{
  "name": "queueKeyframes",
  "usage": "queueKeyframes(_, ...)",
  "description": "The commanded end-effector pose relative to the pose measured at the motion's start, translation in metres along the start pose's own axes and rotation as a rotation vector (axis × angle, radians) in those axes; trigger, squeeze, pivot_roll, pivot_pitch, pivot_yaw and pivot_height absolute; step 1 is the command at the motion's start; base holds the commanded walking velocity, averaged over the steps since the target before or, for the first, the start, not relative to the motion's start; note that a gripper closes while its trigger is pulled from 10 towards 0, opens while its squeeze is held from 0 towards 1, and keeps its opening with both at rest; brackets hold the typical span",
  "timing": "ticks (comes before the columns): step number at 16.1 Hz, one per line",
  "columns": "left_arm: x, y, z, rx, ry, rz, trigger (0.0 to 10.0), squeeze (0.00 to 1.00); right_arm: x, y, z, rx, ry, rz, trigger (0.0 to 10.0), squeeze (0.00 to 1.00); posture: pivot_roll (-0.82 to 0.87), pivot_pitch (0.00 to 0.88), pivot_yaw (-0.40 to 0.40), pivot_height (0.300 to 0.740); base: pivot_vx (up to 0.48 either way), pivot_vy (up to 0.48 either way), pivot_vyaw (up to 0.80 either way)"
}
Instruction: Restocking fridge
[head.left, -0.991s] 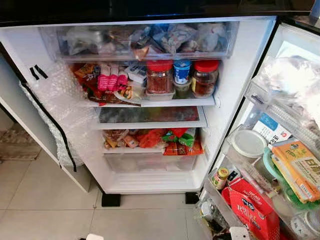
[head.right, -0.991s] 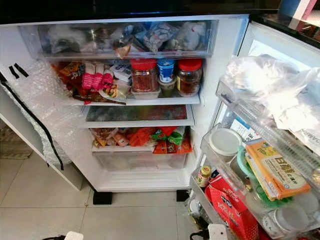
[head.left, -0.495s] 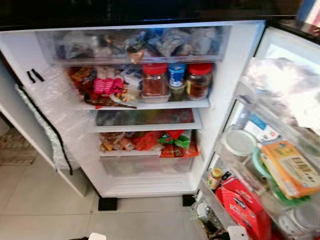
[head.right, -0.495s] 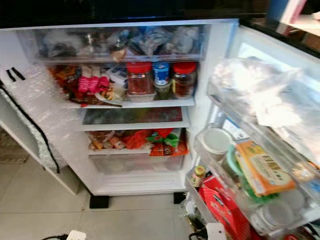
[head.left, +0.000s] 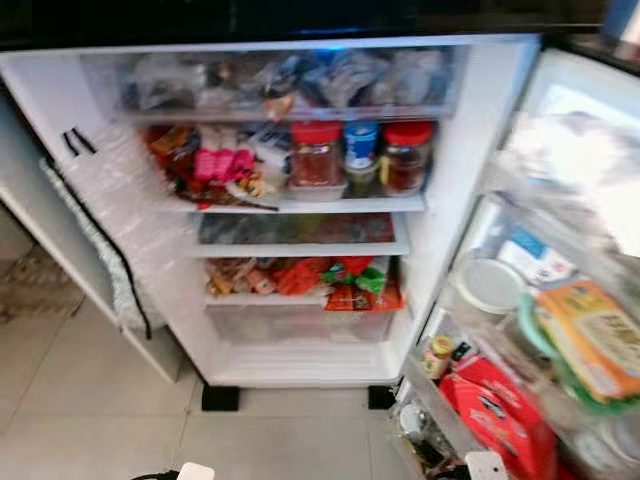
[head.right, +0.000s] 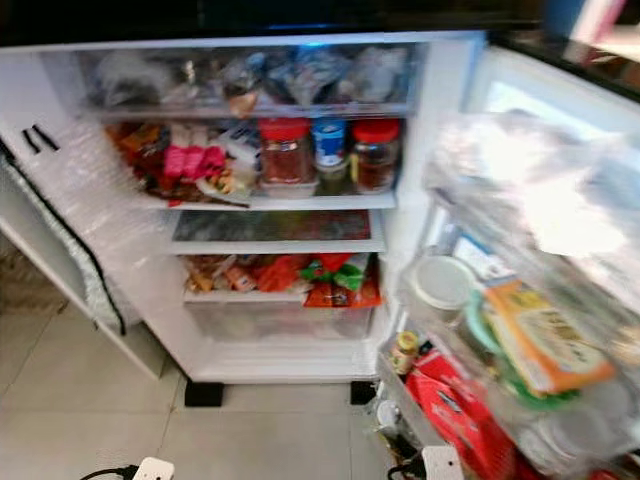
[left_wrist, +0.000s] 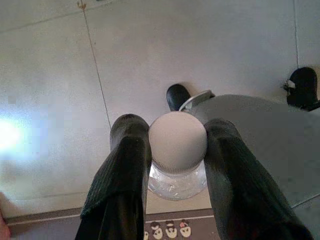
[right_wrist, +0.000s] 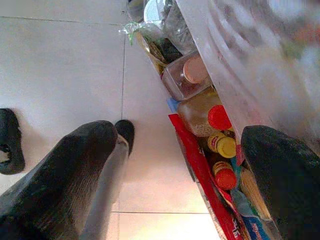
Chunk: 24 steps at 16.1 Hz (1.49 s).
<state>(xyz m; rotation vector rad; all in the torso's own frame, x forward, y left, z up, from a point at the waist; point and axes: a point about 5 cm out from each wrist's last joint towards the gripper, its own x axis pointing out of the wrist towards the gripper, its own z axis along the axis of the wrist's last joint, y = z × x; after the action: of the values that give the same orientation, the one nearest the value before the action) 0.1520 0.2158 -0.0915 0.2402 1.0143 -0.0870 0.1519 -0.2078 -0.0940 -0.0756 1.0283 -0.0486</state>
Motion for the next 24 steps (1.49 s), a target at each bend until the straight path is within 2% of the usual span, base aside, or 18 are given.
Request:
queueKeyframes(1,-0.003,-0.002,-0.013,0.005,0.036,-0.009,10.0,0.0,-0.001,0.002,-0.007,0.01,0.02,0.012,10.0,0.0,-0.03,0.131,-0.021,0.74,0.0,0.0,0.0)
queueKeyframes(6,-0.007,-0.002,-0.028,-0.011,0.068,-0.003,10.0,0.0,-0.005,0.002,-0.023,-0.018,0.048,0.038,10.0,0.0,0.01,0.158,-0.032,0.74,0.0,-0.156,0.0)
queueKeyframes(9,-0.009,-0.001,-0.034,-0.013,0.079,0.001,10.0,0.0,-0.007,0.004,-0.027,-0.056,0.038,0.056,10.0,0.0,-0.03,0.16,-0.033,0.74,0.0,-0.26,0.0)
queueKeyframes(11,-0.009,-0.001,-0.035,-0.006,0.082,-0.002,10.0,0.0,-0.007,0.004,-0.028,-0.039,0.029,0.054,10.0,0.0,-0.03,0.162,-0.032,0.74,0.0,-0.259,0.0)
queueKeyframes(12,0.0,-0.012,-0.005,0.002,0.007,-0.024,10.0,0.0,-0.008,0.005,-0.03,-0.015,0.027,0.05,10.0,0.0,-0.03,0.164,-0.028,0.74,0.0,-0.262,0.0)
queueKeyframes(13,0.004,-0.021,0.017,0.009,-0.046,-0.041,10.0,0.0,-0.008,0.006,-0.031,-0.004,0.028,0.052,10.0,0.0,-0.03,0.168,-0.025,0.74,0.0,-0.262,0.0)
queueKeyframes(16,0.006,-0.024,0.022,0.028,-0.06,-0.051,10.0,0.0,-0.007,0.007,-0.029,-0.005,0.029,0.065,10.0,0.0,-0.02,0.171,-0.021,0.74,0.0,-0.254,0.0)
queueKeyframes(20,0.006,-0.021,0.025,0.018,-0.07,-0.039,10.0,0.0,-0.007,0.006,-0.029,0.007,0.028,0.037,10.0,0.0,-0.02,0.166,-0.02,0.74,0.0,0.0,0.0)
queueKeyframes(24,0.006,-0.016,0.046,0.013,-0.17,-0.013,10.0,0.0,-0.007,0.006,-0.027,0.012,0.024,0.04,10.0,0.0,-0.02,0.167,-0.019,0.74,0.0,0.0,0.0)
